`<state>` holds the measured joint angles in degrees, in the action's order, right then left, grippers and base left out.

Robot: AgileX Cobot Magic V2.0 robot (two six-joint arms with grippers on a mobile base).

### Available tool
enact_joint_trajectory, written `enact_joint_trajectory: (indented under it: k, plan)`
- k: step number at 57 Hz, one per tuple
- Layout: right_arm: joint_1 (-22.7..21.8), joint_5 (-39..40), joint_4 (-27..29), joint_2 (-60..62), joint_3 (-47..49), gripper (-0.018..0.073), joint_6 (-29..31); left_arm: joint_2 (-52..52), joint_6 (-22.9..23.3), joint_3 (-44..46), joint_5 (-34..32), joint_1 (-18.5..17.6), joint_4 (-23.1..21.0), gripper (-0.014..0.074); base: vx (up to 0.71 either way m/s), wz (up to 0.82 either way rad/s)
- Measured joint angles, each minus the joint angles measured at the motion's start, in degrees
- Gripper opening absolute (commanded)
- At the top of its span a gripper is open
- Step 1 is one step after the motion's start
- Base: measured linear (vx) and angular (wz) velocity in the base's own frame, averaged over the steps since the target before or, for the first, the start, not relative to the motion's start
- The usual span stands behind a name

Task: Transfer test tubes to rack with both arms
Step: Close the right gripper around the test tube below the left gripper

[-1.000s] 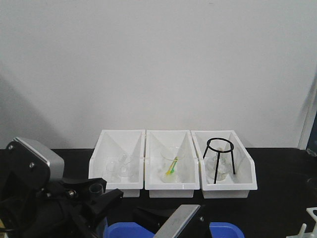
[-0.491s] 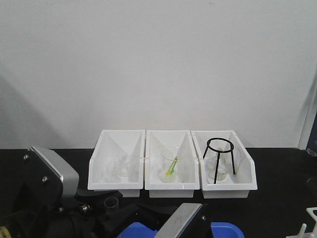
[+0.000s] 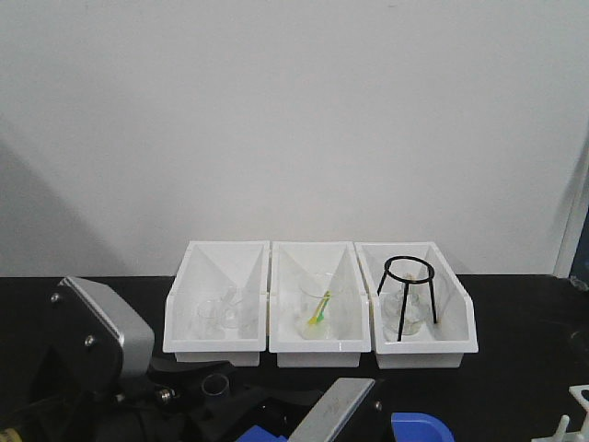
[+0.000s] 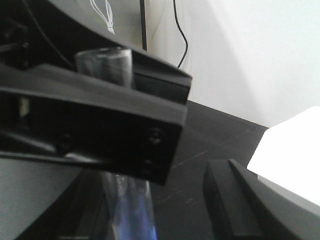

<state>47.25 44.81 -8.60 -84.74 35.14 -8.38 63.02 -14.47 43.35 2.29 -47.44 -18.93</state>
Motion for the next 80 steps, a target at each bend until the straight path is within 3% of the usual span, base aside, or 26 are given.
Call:
enact_joint_trajectory:
  k: [36, 64, 80]
  plan:
    - [0.0, 0.05, -0.3, -0.54, 0.0, 0.0412, -0.38, 0.0, 1.27, 0.0, 0.65, 0.0, -1.11, -0.0022, 0.0, 0.0]
    - [0.24, 1.35, -1.69, -2.29, 0.07, -0.0008, -1.63, 0.0, 1.27, 0.0, 1.46, 0.0, -1.11, -0.0022, 0.0, 0.0]
    - [0.28, 1.35, -1.74, -2.31, 0.07, -0.0011, -1.63, 0.0, 1.27, 0.0, 1.47, 0.0, -1.11, -0.0013, 0.0, 0.0]
